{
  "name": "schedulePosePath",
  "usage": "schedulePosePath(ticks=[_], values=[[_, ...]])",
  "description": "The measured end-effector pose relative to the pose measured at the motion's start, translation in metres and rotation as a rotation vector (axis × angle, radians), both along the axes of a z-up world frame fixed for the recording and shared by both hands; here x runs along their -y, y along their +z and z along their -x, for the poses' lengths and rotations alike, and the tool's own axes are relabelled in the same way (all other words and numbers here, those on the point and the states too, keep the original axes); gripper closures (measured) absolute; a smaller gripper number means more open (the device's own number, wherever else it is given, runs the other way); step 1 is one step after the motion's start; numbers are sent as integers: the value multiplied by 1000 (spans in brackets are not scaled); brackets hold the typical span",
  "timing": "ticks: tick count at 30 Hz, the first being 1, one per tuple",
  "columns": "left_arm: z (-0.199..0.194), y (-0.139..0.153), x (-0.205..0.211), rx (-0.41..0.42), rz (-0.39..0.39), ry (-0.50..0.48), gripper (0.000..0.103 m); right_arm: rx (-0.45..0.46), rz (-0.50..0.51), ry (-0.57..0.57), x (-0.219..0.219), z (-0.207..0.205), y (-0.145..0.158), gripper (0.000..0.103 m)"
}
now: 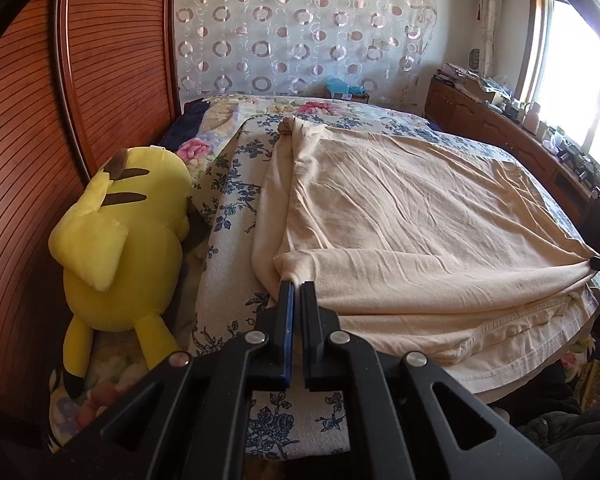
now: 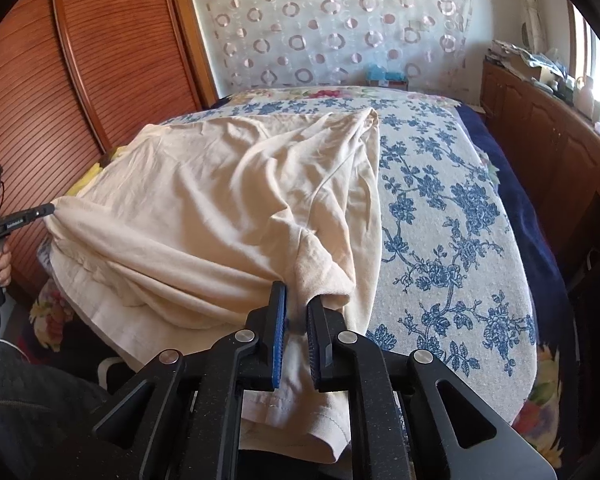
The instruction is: Fold small clothes
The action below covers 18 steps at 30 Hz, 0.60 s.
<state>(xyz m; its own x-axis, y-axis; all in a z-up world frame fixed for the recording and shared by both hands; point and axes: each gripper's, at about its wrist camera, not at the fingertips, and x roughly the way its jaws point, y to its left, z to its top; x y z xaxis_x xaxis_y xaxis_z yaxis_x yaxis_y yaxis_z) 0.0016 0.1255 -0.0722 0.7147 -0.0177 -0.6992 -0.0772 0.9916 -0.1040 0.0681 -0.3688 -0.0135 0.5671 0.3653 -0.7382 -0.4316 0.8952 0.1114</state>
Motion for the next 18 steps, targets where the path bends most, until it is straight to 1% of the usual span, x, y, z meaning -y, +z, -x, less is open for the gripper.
schedulePosePath(ticks=[3,5,7,8,9,10,11,12,13,14,16,18], values=[[1,1,0,2,0,5,102,17,17,-8,1,1,9,93],[2,1,0,3,-16,11,100,35,25,-15,2,2,16,90],[4,2,1,13,-35,6,96,58,39,-25,1,4,23,85],[5,2,1,15,-39,4,94,70,50,-26,0,4,25,85],[5,2,1,16,-42,4,85,80,63,-20,-2,5,27,84],[5,3,1,18,-42,4,75,86,73,-14,-5,4,27,83],[5,3,-1,22,-36,4,71,90,79,-9,-8,4,26,82],[5,2,-2,21,-30,4,67,93,80,-3,-11,3,25,79],[4,0,-3,14,-21,3,66,92,78,1,-13,2,23,74],[3,-2,-4,6,-22,6,66,90,71,5,-16,0,20,73],[1,-7,-3,-13,-42,22,66,85,57,11,-23,-4,14,71],[0,-12,-4,-25,-28,14,66,89,53,8,-31,-8,8,71]])
